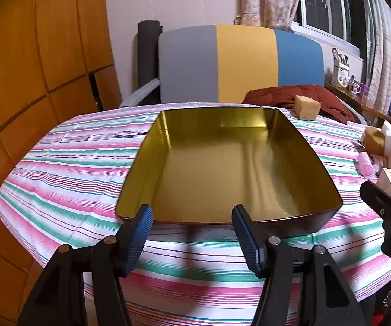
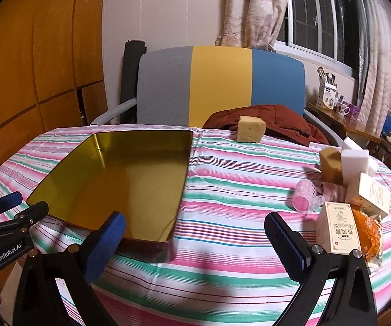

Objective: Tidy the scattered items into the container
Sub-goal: 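Move both tools from the gold tray toward the scattered items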

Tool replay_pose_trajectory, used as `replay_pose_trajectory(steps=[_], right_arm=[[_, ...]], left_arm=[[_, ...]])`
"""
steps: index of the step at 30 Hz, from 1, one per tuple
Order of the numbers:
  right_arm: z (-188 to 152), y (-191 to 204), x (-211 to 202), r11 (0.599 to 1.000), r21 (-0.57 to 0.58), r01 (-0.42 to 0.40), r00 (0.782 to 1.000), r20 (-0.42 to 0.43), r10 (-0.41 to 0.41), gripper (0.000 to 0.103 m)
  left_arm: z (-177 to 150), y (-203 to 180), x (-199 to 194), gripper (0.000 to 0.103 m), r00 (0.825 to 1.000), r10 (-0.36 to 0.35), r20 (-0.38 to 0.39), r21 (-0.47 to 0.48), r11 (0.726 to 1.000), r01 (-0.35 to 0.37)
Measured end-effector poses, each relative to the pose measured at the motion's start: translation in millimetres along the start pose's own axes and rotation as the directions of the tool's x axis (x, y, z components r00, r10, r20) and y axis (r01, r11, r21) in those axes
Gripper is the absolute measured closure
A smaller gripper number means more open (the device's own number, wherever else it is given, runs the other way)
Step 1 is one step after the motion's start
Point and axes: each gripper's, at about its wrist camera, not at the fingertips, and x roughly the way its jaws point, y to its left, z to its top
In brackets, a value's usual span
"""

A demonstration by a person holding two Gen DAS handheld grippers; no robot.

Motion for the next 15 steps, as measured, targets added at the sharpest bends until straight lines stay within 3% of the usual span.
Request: replay_pose_trajectory(steps=[9, 15], right_arm=[[-13.5, -37.9, -3.8, 0.998, 0.063, -0.003, 1.0, 0.003, 0.003, 0.0], [-21.8, -66.6, -24.8, 0.997, 0.078, -0.005, 0.998, 0.068, 0.0, 0.0]], left_arm=[[-0.6, -16.2, 8.2, 0.041, 0.999, -0.04, -0.023, 0.038, 0.998, 0.041], [9.4, -17.0, 9.6, 0.032, 0.975, -0.22, -0.022, 0.0, 0.975, 0.22]])
